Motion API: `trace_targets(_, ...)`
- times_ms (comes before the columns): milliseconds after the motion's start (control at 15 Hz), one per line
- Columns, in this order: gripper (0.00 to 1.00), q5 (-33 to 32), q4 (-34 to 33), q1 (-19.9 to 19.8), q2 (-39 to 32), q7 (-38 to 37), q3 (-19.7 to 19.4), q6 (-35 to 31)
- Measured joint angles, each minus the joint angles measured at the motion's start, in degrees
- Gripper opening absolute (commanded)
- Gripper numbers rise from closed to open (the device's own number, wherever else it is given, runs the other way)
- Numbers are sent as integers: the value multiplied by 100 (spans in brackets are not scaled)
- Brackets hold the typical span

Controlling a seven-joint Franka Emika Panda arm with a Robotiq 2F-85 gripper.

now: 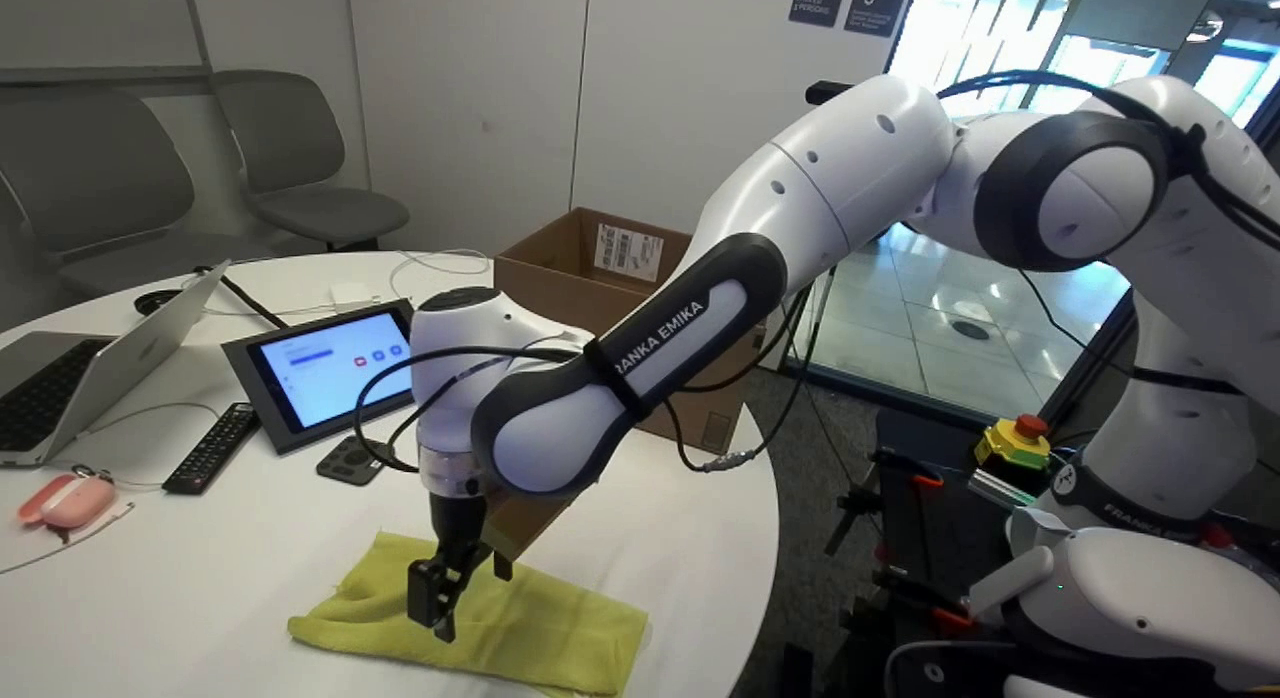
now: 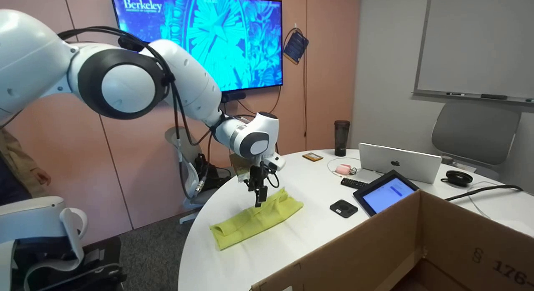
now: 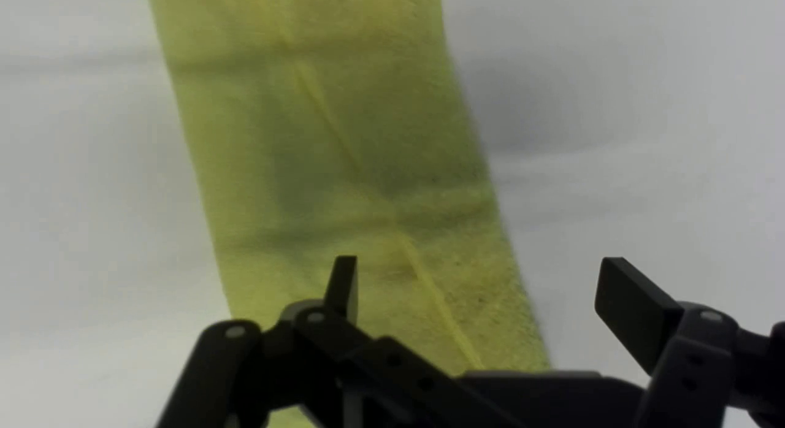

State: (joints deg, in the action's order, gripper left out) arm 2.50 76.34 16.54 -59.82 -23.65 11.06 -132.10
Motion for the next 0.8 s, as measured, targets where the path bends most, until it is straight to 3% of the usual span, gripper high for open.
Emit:
trace_targets(533, 100, -12, 2176, -537, 1323, 2676, 63, 11)
trace_targets(800, 100, -316, 3358, -692, 2076, 3685, 63, 6)
